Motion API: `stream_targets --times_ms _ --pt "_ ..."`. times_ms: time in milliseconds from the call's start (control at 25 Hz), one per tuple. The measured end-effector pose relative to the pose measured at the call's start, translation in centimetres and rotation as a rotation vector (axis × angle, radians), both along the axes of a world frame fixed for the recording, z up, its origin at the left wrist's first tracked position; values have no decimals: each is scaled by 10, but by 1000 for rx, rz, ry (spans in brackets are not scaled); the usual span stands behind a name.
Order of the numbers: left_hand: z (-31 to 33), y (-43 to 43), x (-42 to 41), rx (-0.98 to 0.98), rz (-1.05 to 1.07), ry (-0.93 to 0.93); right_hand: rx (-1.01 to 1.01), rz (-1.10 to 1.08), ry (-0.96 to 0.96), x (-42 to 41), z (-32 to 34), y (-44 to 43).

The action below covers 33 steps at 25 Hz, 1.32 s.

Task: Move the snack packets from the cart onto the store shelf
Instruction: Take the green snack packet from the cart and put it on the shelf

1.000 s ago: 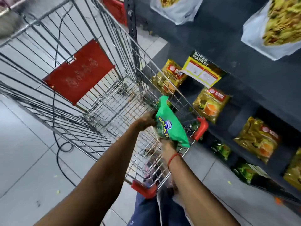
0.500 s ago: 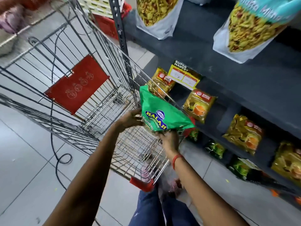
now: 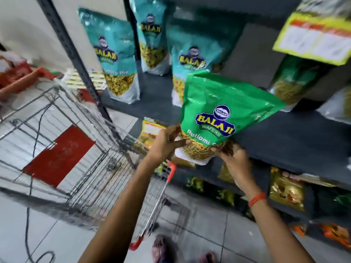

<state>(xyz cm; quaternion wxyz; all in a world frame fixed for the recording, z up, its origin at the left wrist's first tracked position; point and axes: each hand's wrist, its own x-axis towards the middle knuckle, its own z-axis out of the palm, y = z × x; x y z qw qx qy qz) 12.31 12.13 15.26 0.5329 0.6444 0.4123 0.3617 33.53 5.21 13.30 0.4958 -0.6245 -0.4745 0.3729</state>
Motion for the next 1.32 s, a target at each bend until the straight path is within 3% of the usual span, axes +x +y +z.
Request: stream_targets --times_ms 120,320,520,760,1080,1320 --pt "16 -5 88 76 -39 8 76 -86 68 82 17 -15" --pt "10 -1 205 36 -64 23 168 -197 171 177 23 -14" --pt "17 28 277 49 -61 0 172 -139 194 238 39 14" --pt "3 46 305 95 -40 118 54 -94 146 269 26 32" --pt "-7 70 303 -34 -267 350 -101 -35 59 276 14 41" --pt "-22 48 291 -49 -251 328 -142 -70 63 276 -10 19"
